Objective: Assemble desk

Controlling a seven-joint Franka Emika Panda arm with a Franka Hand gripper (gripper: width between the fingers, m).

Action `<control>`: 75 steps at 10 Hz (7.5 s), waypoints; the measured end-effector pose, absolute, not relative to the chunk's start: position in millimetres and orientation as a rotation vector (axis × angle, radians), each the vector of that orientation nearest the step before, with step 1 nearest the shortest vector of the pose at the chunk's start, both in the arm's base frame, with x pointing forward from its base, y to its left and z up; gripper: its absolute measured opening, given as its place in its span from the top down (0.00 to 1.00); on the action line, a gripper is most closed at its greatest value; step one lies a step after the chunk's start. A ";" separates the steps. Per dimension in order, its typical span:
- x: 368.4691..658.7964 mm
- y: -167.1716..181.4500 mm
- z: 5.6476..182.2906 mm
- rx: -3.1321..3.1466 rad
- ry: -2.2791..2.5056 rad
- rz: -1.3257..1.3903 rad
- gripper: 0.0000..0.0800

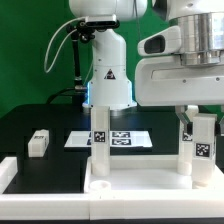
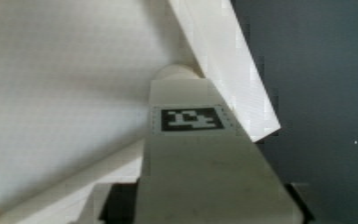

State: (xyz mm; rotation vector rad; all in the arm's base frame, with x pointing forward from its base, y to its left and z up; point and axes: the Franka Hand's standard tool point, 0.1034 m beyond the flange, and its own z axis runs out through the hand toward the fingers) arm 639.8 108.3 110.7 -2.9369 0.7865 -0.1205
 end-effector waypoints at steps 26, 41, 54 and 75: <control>643.5 114.9 115.3 -3.038 0.584 -0.055 0.63; 636.8 110.4 106.1 -2.704 1.264 0.015 0.20; 644.6 108.6 112.9 -2.985 0.584 -0.005 0.63; 641.7 113.2 104.7 -2.991 0.490 -0.026 0.19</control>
Offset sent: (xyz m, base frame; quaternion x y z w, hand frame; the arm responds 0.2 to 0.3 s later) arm 0.0036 -0.0064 0.0019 0.0364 -0.0092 0.4131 0.9099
